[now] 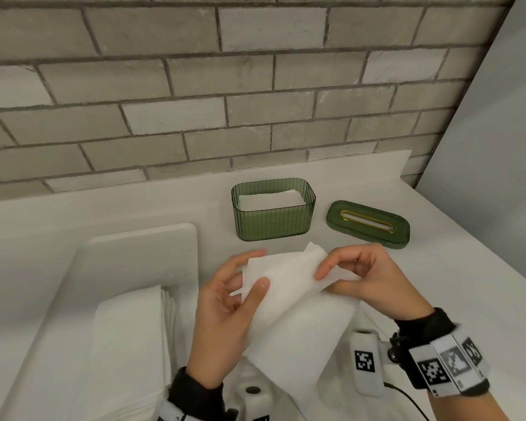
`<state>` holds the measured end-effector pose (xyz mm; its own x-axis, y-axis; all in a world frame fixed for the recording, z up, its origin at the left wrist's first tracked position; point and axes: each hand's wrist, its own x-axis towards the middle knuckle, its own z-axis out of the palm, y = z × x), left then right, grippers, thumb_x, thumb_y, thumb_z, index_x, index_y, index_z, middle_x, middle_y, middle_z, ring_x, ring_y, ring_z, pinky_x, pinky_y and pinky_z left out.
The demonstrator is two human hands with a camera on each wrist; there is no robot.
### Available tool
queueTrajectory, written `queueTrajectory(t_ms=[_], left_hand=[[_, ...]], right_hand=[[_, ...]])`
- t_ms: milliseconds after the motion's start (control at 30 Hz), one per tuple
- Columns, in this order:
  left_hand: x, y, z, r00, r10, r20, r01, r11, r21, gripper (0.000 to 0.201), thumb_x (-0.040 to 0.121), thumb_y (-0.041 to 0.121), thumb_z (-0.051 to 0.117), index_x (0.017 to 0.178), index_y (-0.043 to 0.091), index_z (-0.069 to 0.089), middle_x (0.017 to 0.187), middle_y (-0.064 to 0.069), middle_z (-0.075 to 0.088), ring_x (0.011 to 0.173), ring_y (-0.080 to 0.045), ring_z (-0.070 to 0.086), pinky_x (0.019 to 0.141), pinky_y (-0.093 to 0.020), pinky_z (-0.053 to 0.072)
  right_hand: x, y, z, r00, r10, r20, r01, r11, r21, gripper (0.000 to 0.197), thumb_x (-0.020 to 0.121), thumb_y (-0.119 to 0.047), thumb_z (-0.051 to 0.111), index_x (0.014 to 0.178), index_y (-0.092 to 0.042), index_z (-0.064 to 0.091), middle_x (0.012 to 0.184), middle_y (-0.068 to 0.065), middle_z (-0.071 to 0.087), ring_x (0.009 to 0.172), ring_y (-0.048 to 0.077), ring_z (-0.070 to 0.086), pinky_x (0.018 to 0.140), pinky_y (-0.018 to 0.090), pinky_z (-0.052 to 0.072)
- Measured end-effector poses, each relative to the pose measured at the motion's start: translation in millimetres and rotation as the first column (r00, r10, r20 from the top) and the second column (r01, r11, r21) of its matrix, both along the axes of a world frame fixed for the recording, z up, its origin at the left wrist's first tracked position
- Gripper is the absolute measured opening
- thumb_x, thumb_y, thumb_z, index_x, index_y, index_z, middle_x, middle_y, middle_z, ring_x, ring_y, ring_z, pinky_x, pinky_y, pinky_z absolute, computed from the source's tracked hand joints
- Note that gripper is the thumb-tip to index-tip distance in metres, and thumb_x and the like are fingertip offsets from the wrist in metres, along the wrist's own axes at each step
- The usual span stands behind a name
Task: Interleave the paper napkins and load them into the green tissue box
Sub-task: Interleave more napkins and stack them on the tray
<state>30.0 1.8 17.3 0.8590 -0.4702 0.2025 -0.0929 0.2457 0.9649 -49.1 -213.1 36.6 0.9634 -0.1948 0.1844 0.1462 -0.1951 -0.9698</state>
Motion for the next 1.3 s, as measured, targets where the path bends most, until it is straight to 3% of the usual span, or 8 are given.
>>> queueTrajectory(t_ms=[133,333,467,633,767,867,1033,1300], left_hand=[[8,7,-3,0.985,0.126,0.119,-0.125,0.992,-0.017,0.038,0.09,-0.002,0.065,0.116,0.026,0.059,0.088,-0.018,0.07,0.064,-0.044,0.058,0.056,-0.036,0.045],[19,5,-1,0.97,0.126,0.207,-0.146,0.986,0.085,0.025,0.09,-0.003,0.064,0.1,0.016,0.077,0.101,0.009,0.076,0.047,0.003,0.048,0.047,-0.005,0.033],[17,-5,3,0.996,0.036,0.081,-0.036,0.999,-0.002,0.019,0.091,0.011,0.063,0.095,0.018,0.079,0.1,0.002,0.078,0.091,-0.01,0.073,0.072,-0.015,0.053],[8,-8,7,0.998,-0.059,-0.018,0.057,0.993,-0.099,0.017,0.085,0.032,0.073,0.086,0.016,0.079,0.084,-0.002,0.077,0.077,-0.013,0.071,0.067,-0.021,0.055],[14,-12,2,0.993,0.118,0.01,-0.117,0.99,-0.083,0.025,0.079,0.0,0.074,0.104,0.001,0.072,0.1,-0.008,0.078,0.092,-0.019,0.074,0.075,-0.026,0.058],[21,-14,5,0.97,0.239,-0.034,-0.242,0.957,-0.16,0.031,0.079,-0.003,0.073,0.108,0.001,0.064,0.105,-0.009,0.073,0.097,-0.02,0.07,0.081,-0.034,0.058],[40,-4,-1,0.964,0.211,-0.162,-0.239,0.954,-0.182,0.058,0.072,-0.005,0.08,0.119,0.019,0.056,0.091,-0.004,0.071,0.09,-0.023,0.068,0.08,-0.043,0.059],[63,-9,-32,0.996,0.015,-0.083,0.013,0.943,0.332,0.028,0.068,-0.009,0.083,0.091,0.003,0.072,0.081,-0.002,0.073,0.071,-0.008,0.068,0.064,-0.016,0.053]], right_hand=[[-2,-9,0,0.99,-0.138,0.006,0.138,0.989,-0.059,0.014,0.071,0.007,0.079,0.078,-0.004,0.077,0.083,0.009,0.076,0.081,0.021,0.073,0.078,0.026,0.054],[-4,-1,43,0.981,0.191,-0.019,-0.192,0.972,-0.135,0.016,0.071,0.003,0.08,0.086,0.001,0.074,0.081,0.002,0.075,0.077,0.011,0.07,0.075,0.016,0.051],[22,11,57,0.971,0.23,-0.061,-0.237,0.96,-0.151,0.037,0.07,0.007,0.08,0.101,-0.003,0.062,0.079,0.011,0.074,0.071,0.017,0.07,0.07,0.028,0.056],[48,23,49,0.988,0.151,-0.036,-0.155,0.957,-0.246,0.043,0.064,-0.003,0.088,0.097,-0.011,0.061,0.081,0.016,0.07,0.069,0.033,0.066,0.072,0.047,0.055],[52,30,29,0.992,-0.034,0.123,0.064,0.964,-0.256,0.073,0.057,-0.021,0.093,0.118,-0.022,0.053,0.115,-0.003,0.061,0.098,0.013,0.062,0.081,0.024,0.05],[46,34,9,0.997,-0.003,-0.073,-0.009,0.986,-0.166,0.097,0.055,-0.021,0.095,0.135,-0.027,0.041,0.13,-0.004,0.056,0.116,0.01,0.057,0.092,0.021,0.05],[36,21,-18,0.961,0.03,-0.274,-0.045,0.998,-0.047,0.035,0.071,-0.001,0.083,0.103,0.001,0.07,0.105,0.013,0.074,0.098,0.027,0.071,0.087,0.044,0.056],[34,3,-39,0.973,-0.168,-0.16,0.191,0.971,0.144,0.02,0.071,0.01,0.075,0.081,-0.003,0.065,0.08,0.01,0.064,0.071,0.015,0.059,0.066,0.017,0.048]])
